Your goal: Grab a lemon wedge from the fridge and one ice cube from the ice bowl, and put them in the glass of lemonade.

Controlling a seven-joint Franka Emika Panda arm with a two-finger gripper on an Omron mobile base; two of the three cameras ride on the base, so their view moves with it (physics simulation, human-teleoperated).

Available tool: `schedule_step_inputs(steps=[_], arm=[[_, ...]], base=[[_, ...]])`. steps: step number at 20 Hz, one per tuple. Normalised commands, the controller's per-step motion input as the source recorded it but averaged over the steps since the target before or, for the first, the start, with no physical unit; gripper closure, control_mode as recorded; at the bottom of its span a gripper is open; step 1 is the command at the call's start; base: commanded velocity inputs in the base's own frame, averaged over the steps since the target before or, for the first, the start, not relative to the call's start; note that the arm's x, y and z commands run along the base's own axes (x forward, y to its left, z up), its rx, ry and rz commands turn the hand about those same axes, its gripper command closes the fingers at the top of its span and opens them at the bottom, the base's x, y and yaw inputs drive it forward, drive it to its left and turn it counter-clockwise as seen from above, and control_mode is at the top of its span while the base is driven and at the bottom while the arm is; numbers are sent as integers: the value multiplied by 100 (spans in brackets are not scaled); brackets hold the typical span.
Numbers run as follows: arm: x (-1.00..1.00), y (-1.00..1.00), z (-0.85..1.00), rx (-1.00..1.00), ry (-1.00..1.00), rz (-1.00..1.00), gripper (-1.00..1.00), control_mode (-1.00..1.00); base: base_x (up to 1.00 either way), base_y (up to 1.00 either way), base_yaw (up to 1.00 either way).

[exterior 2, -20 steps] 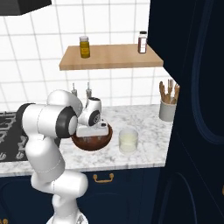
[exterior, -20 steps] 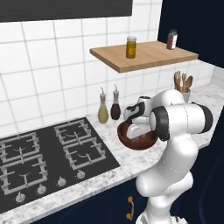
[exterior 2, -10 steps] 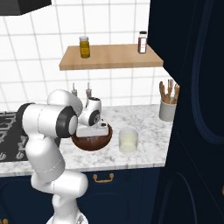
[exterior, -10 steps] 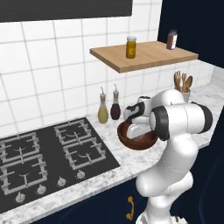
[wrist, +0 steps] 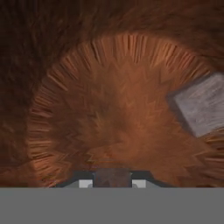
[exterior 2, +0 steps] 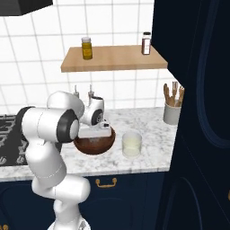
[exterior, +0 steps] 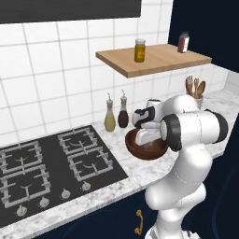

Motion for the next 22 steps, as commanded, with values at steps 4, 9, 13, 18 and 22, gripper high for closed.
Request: schedule_step_inputs(steps=[4,9,13,18,22], arm=[[-45,-11,80,0,-5,-5,100,-100],[-46,-46,77,0,-6,-19,100,-100],[-6,-43,83,-3,-1,-30,100,-100],[29,-38,52,-14,0,-34,100,-100],[15,-35,0,-16,1,-37,100,-100]], base=[[0,0,0],[0,0,0],[0,0,0],[0,0,0],[0,0,0]])
